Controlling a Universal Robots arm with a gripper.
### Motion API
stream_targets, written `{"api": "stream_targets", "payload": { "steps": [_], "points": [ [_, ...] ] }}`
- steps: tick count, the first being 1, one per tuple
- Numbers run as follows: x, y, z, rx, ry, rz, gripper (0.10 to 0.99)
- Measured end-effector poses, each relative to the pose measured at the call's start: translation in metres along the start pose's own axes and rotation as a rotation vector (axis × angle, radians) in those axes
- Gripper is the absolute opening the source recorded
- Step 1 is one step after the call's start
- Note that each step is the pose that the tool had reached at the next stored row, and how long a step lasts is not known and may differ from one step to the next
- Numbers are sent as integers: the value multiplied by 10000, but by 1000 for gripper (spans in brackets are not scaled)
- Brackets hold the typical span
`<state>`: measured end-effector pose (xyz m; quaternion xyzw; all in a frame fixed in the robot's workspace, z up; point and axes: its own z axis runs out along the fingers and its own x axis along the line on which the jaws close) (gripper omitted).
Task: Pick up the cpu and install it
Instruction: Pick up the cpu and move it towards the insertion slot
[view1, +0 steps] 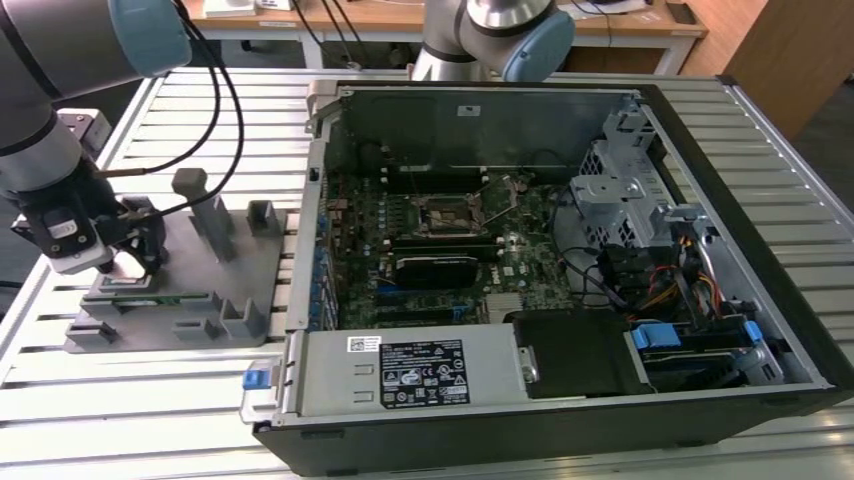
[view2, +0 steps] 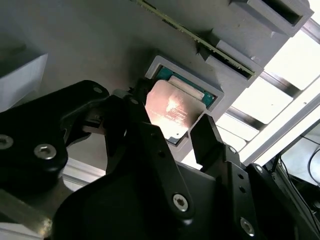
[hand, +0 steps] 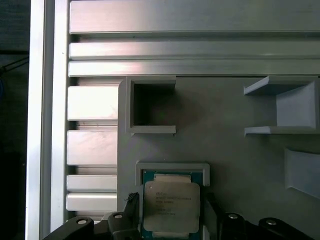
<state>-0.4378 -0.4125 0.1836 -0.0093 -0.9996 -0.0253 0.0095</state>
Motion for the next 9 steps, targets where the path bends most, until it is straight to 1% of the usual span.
{"api": "stream_targets", "payload": {
  "steps": [1,2,3,5,6,9],
  "points": [
    [0,0,0,2,3,1,620],
    [0,0,0,3,4,1,557],
    [0,0,1,3,3,0,541],
    [0,1,-4,0,-1,1,541],
    [-1,2,-20,-2,-5,1,541],
    [2,6,-113,0,-2,1,541]
  ]
}}
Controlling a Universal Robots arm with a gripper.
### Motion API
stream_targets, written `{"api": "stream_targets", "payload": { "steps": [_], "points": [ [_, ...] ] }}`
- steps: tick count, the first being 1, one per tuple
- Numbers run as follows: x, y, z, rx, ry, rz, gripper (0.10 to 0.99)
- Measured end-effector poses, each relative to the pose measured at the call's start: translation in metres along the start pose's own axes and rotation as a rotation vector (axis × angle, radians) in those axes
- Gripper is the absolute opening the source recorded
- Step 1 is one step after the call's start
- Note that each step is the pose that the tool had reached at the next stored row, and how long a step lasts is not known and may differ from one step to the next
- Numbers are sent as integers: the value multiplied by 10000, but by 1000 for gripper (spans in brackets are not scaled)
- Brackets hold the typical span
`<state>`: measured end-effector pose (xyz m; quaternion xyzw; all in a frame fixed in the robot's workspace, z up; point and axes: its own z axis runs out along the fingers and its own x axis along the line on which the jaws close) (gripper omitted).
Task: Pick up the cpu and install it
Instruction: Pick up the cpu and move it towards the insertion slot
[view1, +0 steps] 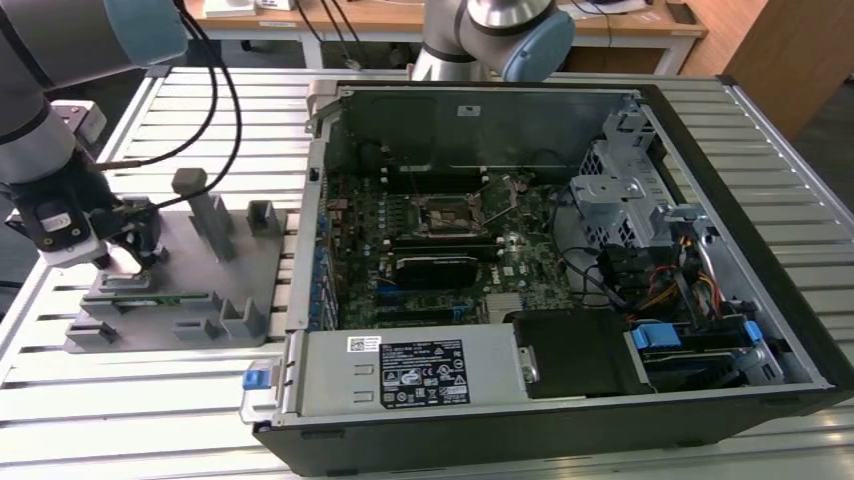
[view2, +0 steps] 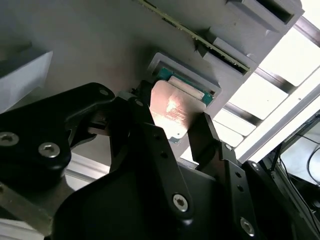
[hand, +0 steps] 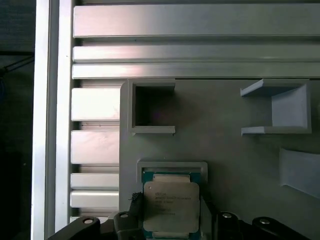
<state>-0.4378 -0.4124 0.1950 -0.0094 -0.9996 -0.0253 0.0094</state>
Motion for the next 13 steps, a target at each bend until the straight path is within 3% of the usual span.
{"api": "stream_targets", "payload": {
  "steps": [7,13],
  "points": [
    [5,11,-233,1,2,0,541],
    [10,25,-491,1,3,-1,541]
  ]
}}
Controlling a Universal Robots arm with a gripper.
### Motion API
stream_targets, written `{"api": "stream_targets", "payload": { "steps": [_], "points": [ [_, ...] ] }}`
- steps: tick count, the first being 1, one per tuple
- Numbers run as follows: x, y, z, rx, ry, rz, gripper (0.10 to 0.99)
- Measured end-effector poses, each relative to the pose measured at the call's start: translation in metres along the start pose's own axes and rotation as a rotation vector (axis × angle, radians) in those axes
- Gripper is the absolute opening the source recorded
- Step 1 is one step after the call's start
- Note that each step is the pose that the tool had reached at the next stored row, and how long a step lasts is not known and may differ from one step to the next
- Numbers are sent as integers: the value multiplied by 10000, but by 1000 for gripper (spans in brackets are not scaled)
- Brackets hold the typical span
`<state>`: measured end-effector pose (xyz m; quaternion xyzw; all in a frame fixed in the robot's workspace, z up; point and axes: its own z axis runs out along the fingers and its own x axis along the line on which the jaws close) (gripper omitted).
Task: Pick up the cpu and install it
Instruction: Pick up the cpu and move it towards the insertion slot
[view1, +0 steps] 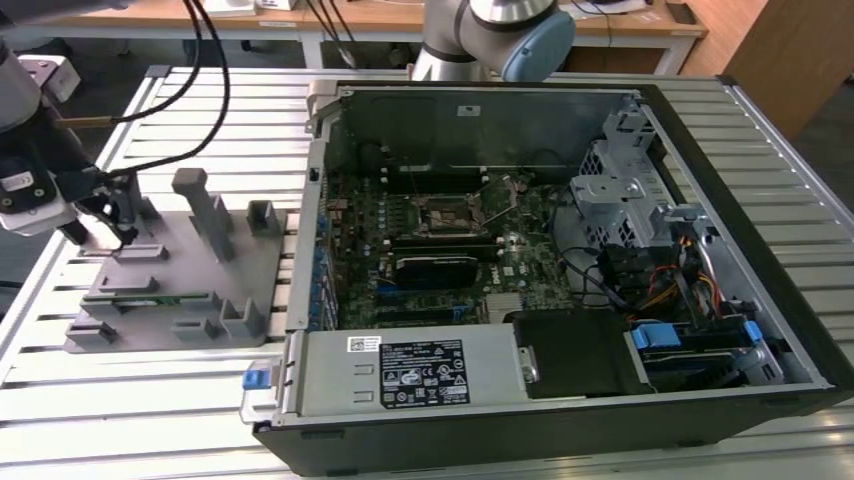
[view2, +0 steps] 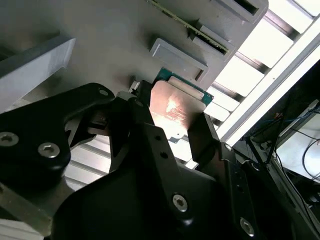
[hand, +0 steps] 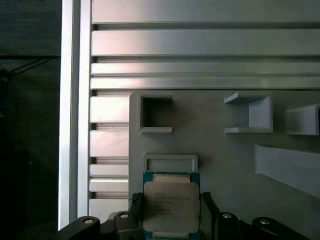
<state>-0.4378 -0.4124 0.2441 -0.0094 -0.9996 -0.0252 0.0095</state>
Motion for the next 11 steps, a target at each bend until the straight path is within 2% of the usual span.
{"api": "stream_targets", "payload": {
  "steps": [11],
  "points": [
    [8,22,-426,-9,-2,0,541]
  ]
}}
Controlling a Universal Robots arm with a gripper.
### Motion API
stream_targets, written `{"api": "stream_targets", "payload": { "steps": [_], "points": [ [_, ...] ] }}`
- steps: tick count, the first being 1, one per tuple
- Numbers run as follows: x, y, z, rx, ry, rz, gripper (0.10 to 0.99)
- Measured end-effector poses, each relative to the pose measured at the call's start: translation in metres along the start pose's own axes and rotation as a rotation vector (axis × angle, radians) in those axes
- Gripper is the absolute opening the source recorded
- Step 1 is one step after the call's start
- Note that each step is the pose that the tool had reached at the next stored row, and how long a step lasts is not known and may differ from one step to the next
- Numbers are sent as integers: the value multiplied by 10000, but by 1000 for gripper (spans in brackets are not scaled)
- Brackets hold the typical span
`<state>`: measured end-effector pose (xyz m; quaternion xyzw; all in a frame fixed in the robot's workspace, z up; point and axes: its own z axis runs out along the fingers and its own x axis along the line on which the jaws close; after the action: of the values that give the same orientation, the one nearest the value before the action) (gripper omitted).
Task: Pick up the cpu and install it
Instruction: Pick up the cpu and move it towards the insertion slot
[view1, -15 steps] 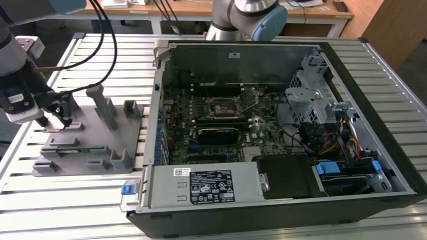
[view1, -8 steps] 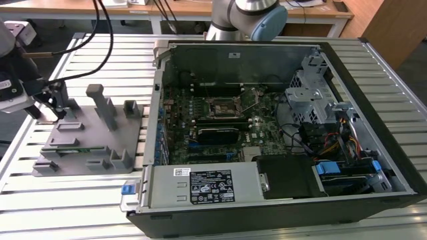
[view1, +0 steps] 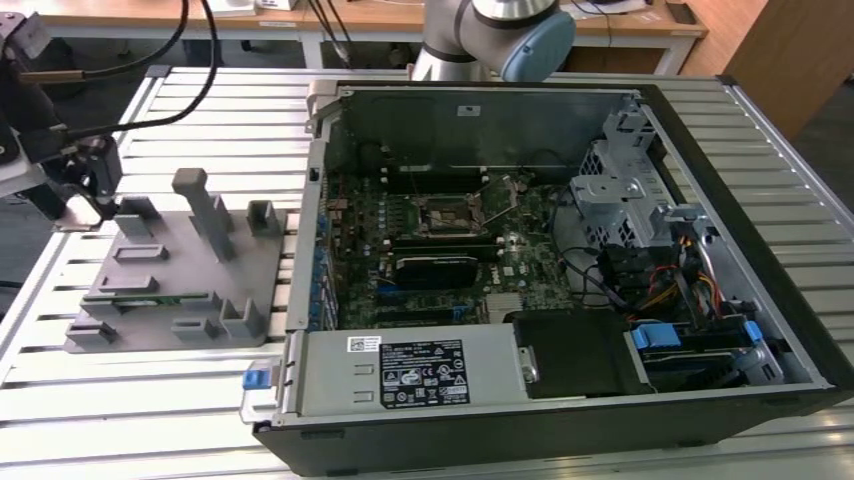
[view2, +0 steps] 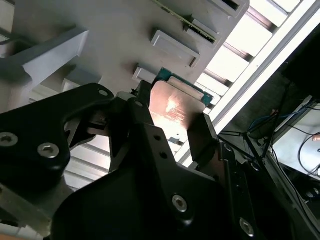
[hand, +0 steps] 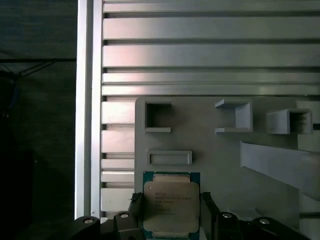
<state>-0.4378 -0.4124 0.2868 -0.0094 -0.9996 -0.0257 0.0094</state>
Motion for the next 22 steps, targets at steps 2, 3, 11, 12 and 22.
{"api": "stream_targets", "payload": {
  "steps": [2,3,11,12,22],
  "points": [
    [2,4,-78,-5,4,1,541],
    [2,5,-111,-25,1,-1,541],
    [6,19,-339,-58,3,-1,541],
    [7,22,-371,-59,2,-1,541],
    [15,45,-773,-59,2,-1,541]
  ]
}}
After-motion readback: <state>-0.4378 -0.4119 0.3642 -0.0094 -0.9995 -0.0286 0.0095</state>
